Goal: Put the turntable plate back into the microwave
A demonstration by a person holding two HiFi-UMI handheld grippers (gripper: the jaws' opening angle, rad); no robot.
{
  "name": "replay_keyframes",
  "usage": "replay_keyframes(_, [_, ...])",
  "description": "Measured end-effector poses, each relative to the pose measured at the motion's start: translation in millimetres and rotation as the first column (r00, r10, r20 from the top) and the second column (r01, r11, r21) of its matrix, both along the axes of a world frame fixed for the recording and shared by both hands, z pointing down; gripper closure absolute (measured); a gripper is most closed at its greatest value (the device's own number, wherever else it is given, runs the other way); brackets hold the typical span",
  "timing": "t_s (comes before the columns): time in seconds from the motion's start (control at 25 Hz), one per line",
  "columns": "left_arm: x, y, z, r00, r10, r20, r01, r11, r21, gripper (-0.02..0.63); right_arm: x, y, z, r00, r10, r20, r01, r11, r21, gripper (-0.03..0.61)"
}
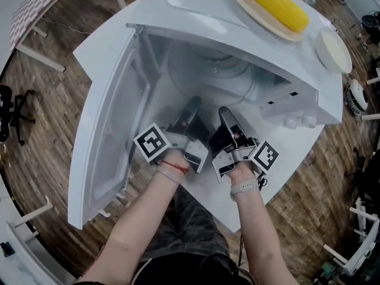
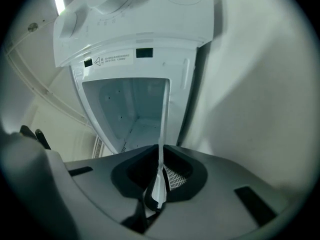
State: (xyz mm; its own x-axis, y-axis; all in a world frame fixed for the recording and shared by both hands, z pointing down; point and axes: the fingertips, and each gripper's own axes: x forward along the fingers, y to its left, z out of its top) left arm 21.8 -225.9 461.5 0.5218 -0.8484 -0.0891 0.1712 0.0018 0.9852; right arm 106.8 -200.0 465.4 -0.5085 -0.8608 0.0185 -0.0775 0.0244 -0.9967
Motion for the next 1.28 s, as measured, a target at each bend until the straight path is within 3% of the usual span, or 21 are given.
replay_keyframes(0.56, [-3.1, 2.3, 2.6, 1.000, -0.003, -0.015, 0.003, 1.000, 0.005, 0.566, 10.6, -27.0, 2.0, 0.990, 0.126, 0.065, -0.124, 0.992, -0.029, 0.537])
replay_keyframes(1.28, [0.2, 4.4, 3.2, 0.999, -0.010, -0.049, 0.010, 1.000, -0.006, 0.566, 14.8, -38.2, 2.5, 0.986, 0.159, 0.050, -0.157, 0.987, -0.038, 0.537])
